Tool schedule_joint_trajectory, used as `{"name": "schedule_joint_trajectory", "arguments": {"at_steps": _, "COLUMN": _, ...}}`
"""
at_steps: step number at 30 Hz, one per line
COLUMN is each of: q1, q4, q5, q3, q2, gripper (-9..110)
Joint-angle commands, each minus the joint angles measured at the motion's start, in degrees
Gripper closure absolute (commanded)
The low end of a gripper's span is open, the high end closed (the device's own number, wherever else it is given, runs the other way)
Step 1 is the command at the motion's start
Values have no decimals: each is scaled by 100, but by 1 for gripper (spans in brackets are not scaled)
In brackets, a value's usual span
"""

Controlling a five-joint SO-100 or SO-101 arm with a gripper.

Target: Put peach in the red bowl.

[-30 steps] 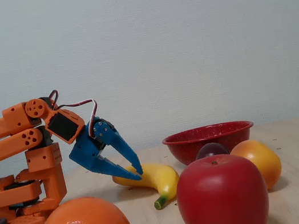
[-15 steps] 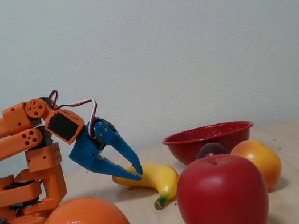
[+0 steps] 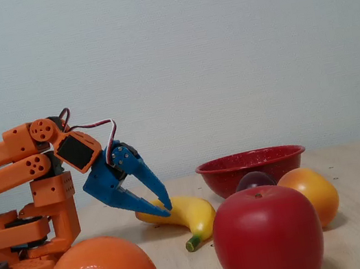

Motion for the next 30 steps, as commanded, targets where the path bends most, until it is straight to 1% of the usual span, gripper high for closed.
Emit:
{"name": "schedule_joint_trajectory", "arguments": {"at_steps": 1, "q1": 62, "q4": -26, "q5": 18, "q3": -176, "q2": -105, "gripper": 102}}
{"name": "schedule_joint_trajectory", "arguments": {"at_steps": 6, "q1": 79, "q4": 70, "q5": -167, "q3": -879, "q2": -483, "gripper": 102}}
{"name": "schedule_joint_trajectory", "arguments": {"at_steps": 13, "q1": 272, "q4": 940, "q5": -598, "q3": -2153, "q2": -1028, "gripper": 102}}
{"name": "schedule_joint_trajectory", "arguments": {"at_steps": 18, "q1": 598, "q4": 1564, "q5": -932, "q3": -3146, "q2": -1564, "gripper": 102}}
{"name": "schedule_joint_trajectory", "arguments": {"at_steps": 24, "q1": 1011, "q4": 1925, "q5": -1477, "q3": -4280, "q2": -2347, "gripper": 102}}
{"name": "schedule_joint_trajectory", "arguments": {"at_steps": 30, "q1": 1354, "q4": 2329, "q5": -1811, "q3": -5405, "q2": -3349, "gripper": 102}}
